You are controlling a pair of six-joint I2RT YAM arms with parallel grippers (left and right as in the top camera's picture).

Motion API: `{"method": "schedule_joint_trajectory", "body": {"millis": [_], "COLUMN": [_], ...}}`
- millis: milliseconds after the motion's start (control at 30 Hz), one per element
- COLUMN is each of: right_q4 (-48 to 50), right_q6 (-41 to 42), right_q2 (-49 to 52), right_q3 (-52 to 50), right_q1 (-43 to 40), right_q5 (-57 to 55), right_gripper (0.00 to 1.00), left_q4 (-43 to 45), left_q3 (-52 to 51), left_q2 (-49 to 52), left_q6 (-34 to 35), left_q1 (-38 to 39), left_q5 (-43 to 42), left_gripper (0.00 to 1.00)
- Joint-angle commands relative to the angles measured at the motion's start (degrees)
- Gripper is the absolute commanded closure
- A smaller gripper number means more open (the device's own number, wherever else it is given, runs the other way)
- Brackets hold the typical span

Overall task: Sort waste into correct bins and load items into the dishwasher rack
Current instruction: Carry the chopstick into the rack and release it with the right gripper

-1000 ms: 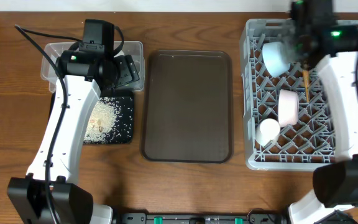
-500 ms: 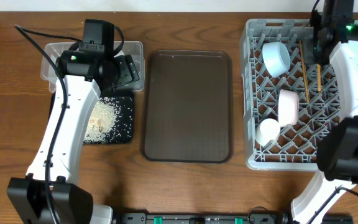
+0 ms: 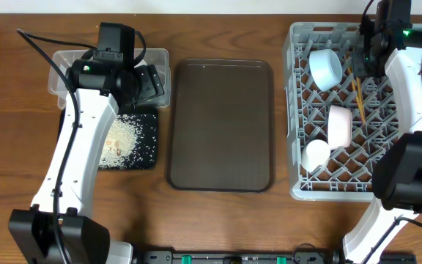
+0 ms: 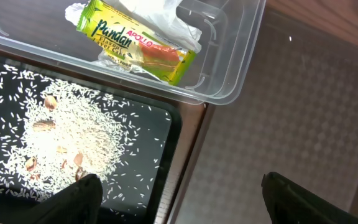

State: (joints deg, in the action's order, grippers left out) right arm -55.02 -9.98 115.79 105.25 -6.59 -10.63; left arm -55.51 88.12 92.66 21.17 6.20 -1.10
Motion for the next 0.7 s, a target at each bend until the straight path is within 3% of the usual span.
{"method": "schedule_joint_trajectory", "body": {"millis": [0, 333, 533, 600, 633, 667], "right_q4": [-0.1, -4.0, -7.8, -9.3, -10.1, -11.3], "right_q6": [0.1, 2.9, 2.9, 2.9, 2.9, 2.9], "right_q2": [0.7, -7.6, -19.8, -23.9, -25.8, -27.8], "right_q3": [-0.1, 0.1, 0.1, 0.1, 0.1, 0.1], "right_q1": [-0.2, 2.3, 3.8, 4.7, 5.1, 5.4], "right_q5": [0.7, 9.7, 19.7, 21.4, 21.5, 21.4], "right_gripper": [0.79, 0.76, 0.59, 0.49, 0.17, 0.01], "left_q4": [-0.2, -0.2, -0.2, -0.2, -0.2, -0.2], "left_q3": [0.9, 0.9, 0.9, 0.9, 0.9, 0.9], "left_q2": [-0.7, -0.7, -0.7, -0.7, -0.7, -0.7], "left_q6": [-0.1, -0.1, -0.1, -0.1, -0.1, -0.1], "left_q1": [-0.2, -0.2, -0.2, -0.2, -0.2, -0.2], "left_q5": [0.5, 0.5, 0.5, 0.5, 0.5, 0.5], "left_gripper": [0.15, 0.15, 0.15, 0.15, 0.15, 0.15]}}
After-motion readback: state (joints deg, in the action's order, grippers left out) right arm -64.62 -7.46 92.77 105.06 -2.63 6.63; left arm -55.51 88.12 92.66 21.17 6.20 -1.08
